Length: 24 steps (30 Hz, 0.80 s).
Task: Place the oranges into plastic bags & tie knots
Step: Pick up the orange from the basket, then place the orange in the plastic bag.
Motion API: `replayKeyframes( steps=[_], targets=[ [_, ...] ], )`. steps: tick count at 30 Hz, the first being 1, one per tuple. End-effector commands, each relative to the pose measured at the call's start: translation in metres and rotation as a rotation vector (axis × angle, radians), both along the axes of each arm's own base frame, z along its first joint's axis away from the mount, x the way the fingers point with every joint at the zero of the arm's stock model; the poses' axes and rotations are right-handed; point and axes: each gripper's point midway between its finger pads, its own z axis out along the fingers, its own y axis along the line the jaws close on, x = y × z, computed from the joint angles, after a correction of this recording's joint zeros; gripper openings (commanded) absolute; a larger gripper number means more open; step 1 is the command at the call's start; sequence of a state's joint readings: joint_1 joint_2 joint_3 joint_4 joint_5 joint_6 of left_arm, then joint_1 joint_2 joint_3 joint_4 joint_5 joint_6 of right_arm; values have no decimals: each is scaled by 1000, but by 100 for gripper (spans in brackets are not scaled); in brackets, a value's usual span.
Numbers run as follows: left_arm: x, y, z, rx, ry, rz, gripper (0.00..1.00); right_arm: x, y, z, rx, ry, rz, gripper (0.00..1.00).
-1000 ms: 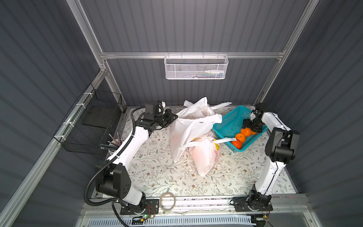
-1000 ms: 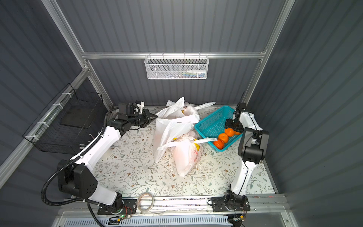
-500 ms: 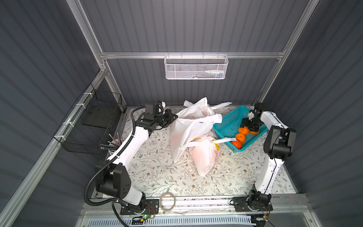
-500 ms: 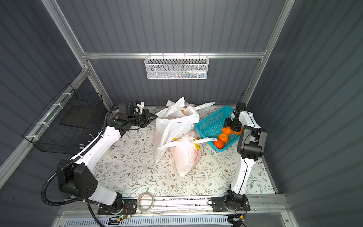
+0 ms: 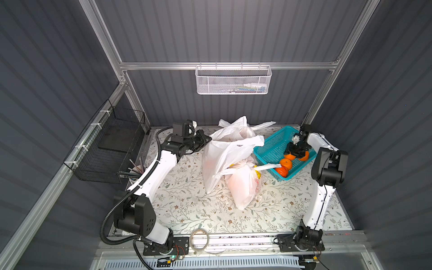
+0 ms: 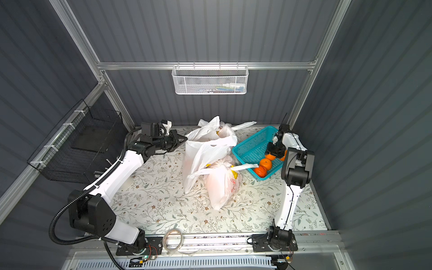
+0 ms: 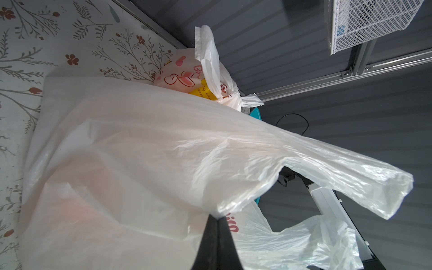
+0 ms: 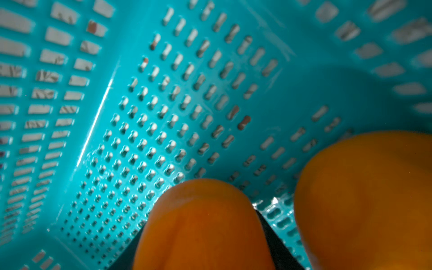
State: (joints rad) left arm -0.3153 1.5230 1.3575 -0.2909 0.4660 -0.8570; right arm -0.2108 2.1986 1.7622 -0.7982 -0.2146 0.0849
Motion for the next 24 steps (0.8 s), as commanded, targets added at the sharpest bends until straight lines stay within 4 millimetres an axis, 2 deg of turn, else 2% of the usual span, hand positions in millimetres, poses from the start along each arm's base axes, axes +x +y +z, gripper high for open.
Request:
replayKeyframes(
  steps=[1,4,6,9,13,17,24],
  targets=[
    [-3,-1,0,1,-12,-21,0,-2,9,45,20,-106,5,51],
    [-3,-2,0,4,-16,-34,0,-13,22,88,68,-223,11,51],
    [-4,-3,-1,3,-16,-43,0,-23,45,121,171,-321,37,51],
    [-6,-5,-3,5,-17,-57,0,-41,82,168,328,-459,90,50],
    [-7,-10,-5,-5,-22,-94,0,-62,144,211,556,-572,202,50],
    [-8,-13,-6,-11,-22,-119,0,-73,206,225,641,-589,315,50],
    [-10,-18,-4,-34,-30,-154,0,-75,296,234,722,-572,479,50]
  ],
)
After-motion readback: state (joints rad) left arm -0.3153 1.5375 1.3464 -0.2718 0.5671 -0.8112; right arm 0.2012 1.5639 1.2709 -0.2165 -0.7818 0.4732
